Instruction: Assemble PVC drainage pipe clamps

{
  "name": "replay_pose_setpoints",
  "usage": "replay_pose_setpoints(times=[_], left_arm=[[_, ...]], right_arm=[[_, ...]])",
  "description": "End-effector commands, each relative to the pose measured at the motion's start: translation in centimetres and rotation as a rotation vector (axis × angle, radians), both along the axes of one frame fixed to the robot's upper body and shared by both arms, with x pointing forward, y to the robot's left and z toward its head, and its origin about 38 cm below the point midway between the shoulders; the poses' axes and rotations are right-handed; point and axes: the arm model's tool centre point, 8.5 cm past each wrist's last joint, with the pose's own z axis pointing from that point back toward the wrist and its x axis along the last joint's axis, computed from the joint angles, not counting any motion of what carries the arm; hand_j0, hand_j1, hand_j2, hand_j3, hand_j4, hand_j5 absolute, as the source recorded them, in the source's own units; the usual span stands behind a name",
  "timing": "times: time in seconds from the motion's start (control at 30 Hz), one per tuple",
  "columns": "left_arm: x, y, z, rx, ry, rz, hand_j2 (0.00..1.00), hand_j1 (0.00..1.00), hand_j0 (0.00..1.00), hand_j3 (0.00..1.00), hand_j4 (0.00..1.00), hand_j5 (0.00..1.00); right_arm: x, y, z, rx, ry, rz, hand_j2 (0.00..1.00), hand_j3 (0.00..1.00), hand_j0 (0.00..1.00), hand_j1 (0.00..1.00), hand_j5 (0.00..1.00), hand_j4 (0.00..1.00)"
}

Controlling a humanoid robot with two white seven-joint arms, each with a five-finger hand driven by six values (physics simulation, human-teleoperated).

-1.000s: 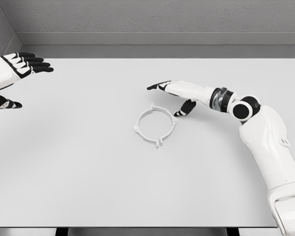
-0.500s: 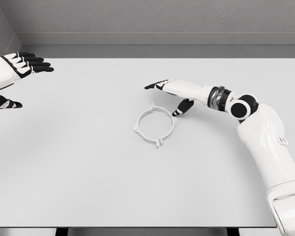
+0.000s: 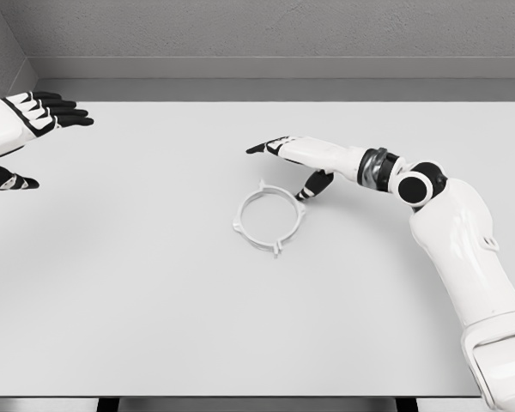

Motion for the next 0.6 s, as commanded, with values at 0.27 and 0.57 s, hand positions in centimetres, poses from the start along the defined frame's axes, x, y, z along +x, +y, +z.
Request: replay_pose_setpoints(times=[0.27,0.57], left_arm=[[0.01,-0.03,0.0,-0.008,0.002,0.0,1.0,1.0,1.0,1.0,1.0,1.0],[0.02,-0.03,0.04,-0.006,0.002,-0.001,1.0,1.0,1.0,1.0,1.0,1.0]], right_arm=[[0.03,-0.02,0.08,0.008,0.002,-0.003,1.0,1.0,1.0,1.0,1.0,1.0],[-0.09,0.16,-0.07,0.004,0.004,0.003,1.0,1.0,1.0,1.0,1.0,1.0]])
